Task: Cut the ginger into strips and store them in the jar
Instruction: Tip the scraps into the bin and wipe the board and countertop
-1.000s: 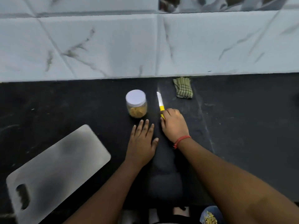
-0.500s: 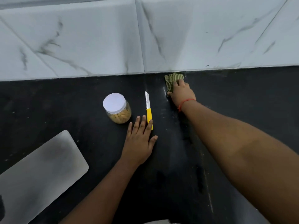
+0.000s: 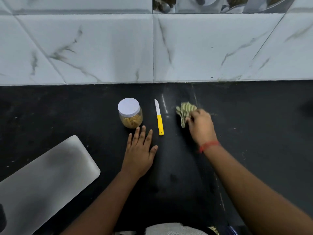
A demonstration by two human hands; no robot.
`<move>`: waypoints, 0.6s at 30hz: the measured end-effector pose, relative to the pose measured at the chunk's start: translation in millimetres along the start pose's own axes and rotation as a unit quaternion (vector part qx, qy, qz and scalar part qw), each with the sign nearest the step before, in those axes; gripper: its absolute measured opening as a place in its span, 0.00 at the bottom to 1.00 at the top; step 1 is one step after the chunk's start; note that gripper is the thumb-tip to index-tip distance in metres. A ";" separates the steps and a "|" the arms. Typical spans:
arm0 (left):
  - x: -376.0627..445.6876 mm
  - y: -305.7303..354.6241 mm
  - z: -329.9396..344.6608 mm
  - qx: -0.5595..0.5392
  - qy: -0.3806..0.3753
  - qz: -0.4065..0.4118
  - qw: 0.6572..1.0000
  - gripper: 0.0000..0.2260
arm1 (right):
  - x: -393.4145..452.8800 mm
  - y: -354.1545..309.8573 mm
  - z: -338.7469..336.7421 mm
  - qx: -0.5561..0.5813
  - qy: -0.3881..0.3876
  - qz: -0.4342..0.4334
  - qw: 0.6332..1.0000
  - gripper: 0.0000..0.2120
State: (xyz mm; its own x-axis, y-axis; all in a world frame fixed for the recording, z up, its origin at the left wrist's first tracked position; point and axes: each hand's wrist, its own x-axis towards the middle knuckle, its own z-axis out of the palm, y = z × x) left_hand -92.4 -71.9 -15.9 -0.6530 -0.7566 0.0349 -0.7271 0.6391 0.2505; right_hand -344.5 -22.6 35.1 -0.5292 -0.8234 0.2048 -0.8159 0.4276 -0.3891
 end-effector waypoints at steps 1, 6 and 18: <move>-6.1 -3.2 -0.2 0.001 -0.002 0.003 1.000 0.32 | -33.3 -3.0 -2.2 -0.004 -0.003 0.002 1.000 0.07; -36.1 -14.2 -3.2 0.010 -0.018 0.031 0.999 0.32 | -158.3 -20.6 2.3 -0.033 -0.039 0.033 0.998 0.13; -102.9 -15.8 -15.8 -0.001 -0.011 0.048 0.999 0.31 | -169.6 -56.9 27.7 -0.152 -0.112 0.021 0.982 0.34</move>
State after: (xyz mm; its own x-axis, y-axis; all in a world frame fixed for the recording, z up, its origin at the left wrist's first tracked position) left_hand -10.4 -6.4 -8.1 -0.7237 -0.6891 0.0370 -0.6611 0.7077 0.2493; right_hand -201.9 82.4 -2.3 -0.5271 -0.8495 -0.0224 -0.8443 0.5265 -0.0994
